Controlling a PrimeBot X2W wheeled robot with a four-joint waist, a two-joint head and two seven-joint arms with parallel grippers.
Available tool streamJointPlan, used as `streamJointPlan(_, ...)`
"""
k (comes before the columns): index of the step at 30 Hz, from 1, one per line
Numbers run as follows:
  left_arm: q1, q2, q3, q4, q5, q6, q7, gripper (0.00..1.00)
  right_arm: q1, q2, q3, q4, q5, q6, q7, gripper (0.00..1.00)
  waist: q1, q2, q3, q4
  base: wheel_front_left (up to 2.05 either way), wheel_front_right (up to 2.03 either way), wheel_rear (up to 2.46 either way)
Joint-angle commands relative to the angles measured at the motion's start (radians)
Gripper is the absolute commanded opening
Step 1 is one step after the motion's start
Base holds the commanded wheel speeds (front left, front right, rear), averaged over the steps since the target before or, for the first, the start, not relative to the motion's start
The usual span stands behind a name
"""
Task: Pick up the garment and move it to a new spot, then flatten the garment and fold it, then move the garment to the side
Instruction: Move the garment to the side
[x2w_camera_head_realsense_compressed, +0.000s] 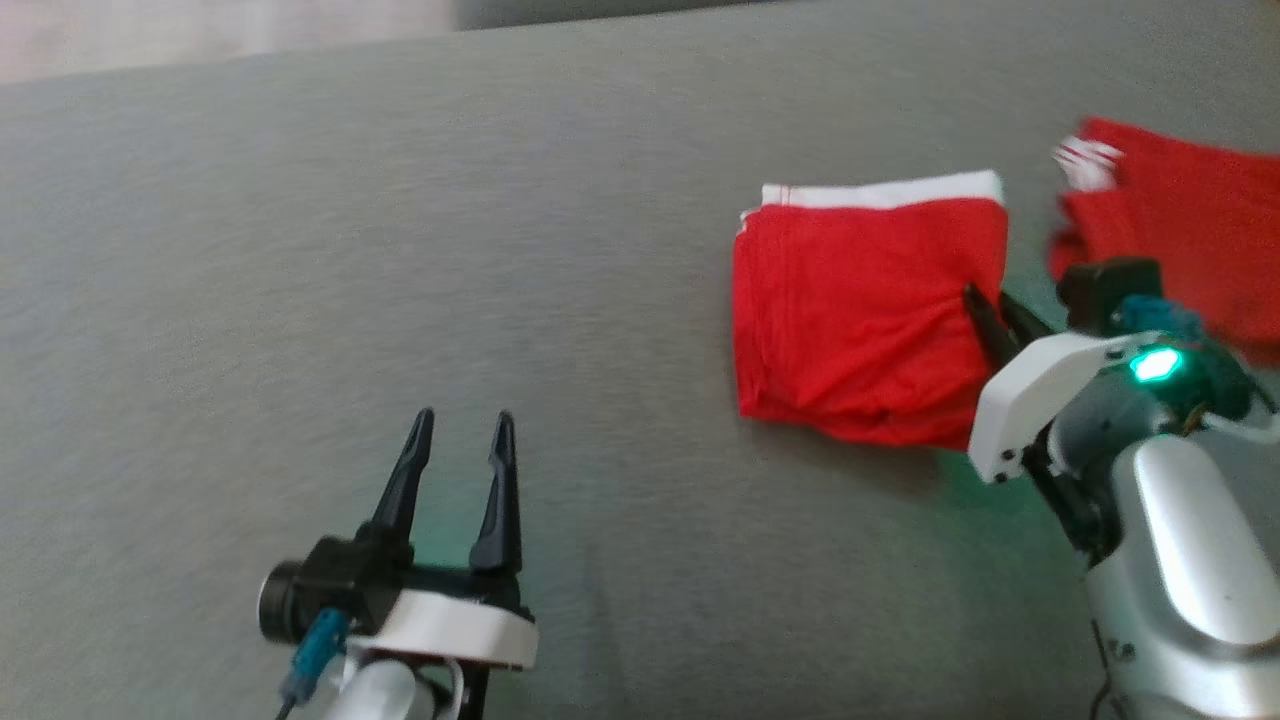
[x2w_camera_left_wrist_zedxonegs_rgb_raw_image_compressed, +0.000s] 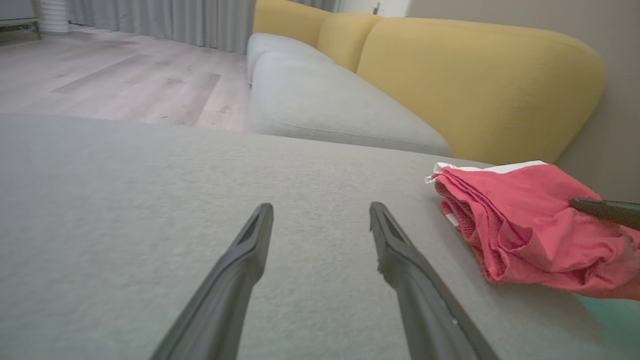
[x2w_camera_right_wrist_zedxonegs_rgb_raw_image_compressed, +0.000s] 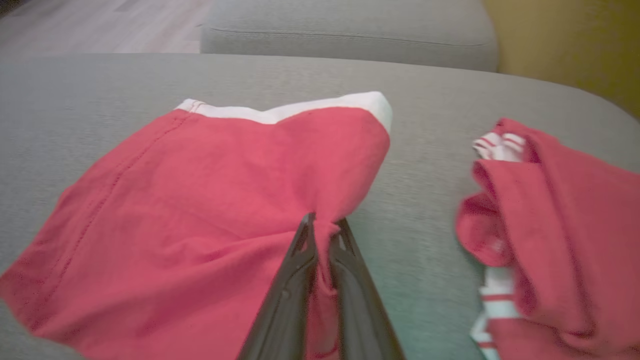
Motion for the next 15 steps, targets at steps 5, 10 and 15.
streamJointPlan(5, -0.075, 0.037, 0.02, -0.062, 0.032, 0.002, 0.032, 1.0, -0.03, -0.021, 0.032, -0.126, 0.016, -0.001, 0.005, 0.0, -0.0001, 0.0, 0.106, -0.223, 0.0, 0.0, 0.0)
streamJointPlan(10, -0.101, 0.059, 0.01, -0.084, 0.049, 0.001, 0.066, 1.0, -0.041, -0.011, 0.029, -0.154, 0.02, -0.001, -0.008, 0.0, -0.0001, 0.0, 0.138, -0.287, 0.0, 0.0, 0.0)
streamJointPlan(15, -0.109, 0.069, 0.003, -0.096, 0.054, 0.004, 0.085, 1.0, -0.089, -0.007, 0.05, -0.139, 0.019, -0.001, -0.011, 0.0, -0.0001, 0.0, 0.144, -0.298, 0.0, 0.0, 0.0)
